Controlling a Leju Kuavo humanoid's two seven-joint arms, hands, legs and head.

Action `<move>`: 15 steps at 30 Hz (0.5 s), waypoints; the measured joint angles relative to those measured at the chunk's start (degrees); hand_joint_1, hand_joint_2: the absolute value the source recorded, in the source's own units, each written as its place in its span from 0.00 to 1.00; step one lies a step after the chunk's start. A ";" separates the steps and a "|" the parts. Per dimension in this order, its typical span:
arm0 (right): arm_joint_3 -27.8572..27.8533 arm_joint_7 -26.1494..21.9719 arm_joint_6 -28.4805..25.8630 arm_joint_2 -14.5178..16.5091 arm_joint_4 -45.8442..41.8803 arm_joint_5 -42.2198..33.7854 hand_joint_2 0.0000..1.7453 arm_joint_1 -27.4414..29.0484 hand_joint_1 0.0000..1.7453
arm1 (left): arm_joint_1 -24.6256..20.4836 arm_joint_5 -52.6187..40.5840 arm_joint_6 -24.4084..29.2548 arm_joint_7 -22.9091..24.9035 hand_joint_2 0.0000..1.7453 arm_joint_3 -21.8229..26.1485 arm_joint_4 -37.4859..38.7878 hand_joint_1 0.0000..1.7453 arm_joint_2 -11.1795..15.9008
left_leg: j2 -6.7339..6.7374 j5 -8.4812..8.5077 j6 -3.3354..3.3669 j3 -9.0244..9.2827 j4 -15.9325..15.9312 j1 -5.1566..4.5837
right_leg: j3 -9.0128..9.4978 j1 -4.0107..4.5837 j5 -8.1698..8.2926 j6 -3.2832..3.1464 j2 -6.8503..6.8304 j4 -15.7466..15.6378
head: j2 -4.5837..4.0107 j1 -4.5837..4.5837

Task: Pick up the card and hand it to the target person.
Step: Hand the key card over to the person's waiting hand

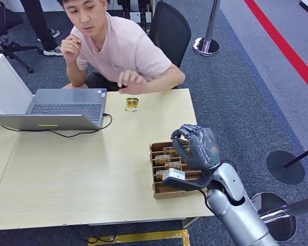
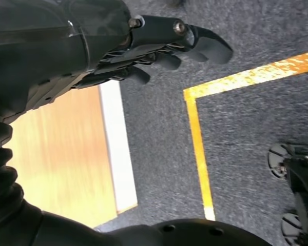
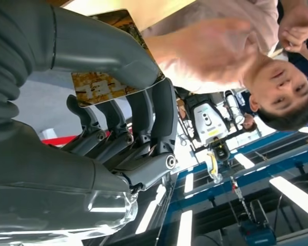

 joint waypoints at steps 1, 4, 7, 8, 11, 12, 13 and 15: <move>0.55 -0.19 -1.02 0.77 2.32 0.40 1.00 -1.20 0.84 | -0.13 -0.14 0.00 0.04 1.00 -0.03 0.03 0.00 -0.02 | 0.01 0.01 -0.01 0.00 0.00 0.01 | 0.00 0.01 0.00 0.00 0.01 0.00 | -0.01 -0.01; 1.91 -0.68 -4.11 2.97 8.61 1.34 1.00 -4.57 0.84 | -0.33 -0.48 0.00 0.12 1.00 -0.09 0.07 0.00 -0.08 | 0.03 0.02 -0.02 0.00 0.00 0.02 | 0.00 0.01 0.01 -0.02 0.04 0.01 | 0.00 0.00; 2.99 -0.46 -6.21 5.12 14.64 2.44 1.00 -8.30 0.84 | -0.53 -0.93 0.00 0.27 1.00 -0.36 0.08 0.00 -0.09 | 0.05 0.02 -0.02 0.00 0.00 0.02 | 0.00 0.01 0.02 -0.03 0.07 0.02 | 0.01 0.01; 3.25 -0.34 -6.68 5.86 16.64 2.70 1.00 -9.59 0.84 | -0.61 -1.05 0.00 0.34 1.00 -0.48 0.08 0.00 -0.09 | 0.05 0.02 -0.02 0.00 0.00 0.02 | 0.00 0.01 0.02 -0.03 0.07 0.02 | 0.00 0.01; 3.92 -0.19 -7.75 8.08 22.71 2.93 1.00 -13.26 0.84 | -0.73 -1.18 0.00 0.51 1.00 -0.86 0.09 0.00 -0.09 | 0.05 0.03 -0.02 0.01 0.00 0.02 | 0.00 0.01 0.02 -0.03 0.07 0.02 | 0.01 0.00; 4.09 -0.19 -8.02 8.71 24.49 2.95 1.00 -14.31 0.84 | -0.76 -1.19 0.00 0.56 1.00 -0.95 0.09 0.00 -0.09 | 0.05 0.03 -0.02 0.01 0.00 0.02 | 0.00 0.01 0.02 -0.03 0.07 0.02 | 0.01 0.00; 4.21 -0.19 -8.27 9.27 26.10 2.97 1.00 -15.26 0.84 | -0.77 -1.19 0.00 0.61 1.00 -0.98 0.09 0.00 -0.09 | 0.05 0.03 -0.02 0.00 0.00 0.02 | 0.00 0.01 0.02 -0.03 0.07 0.02 | 0.01 0.01; 4.42 -0.18 -8.64 10.30 29.14 3.01 1.00 -17.08 0.84 | -0.78 -1.19 0.00 0.74 1.00 -0.98 0.09 0.00 -0.09 | 0.05 0.03 -0.02 0.00 0.00 0.02 | 0.00 0.01 0.02 -0.03 0.07 0.02 | 0.01 0.00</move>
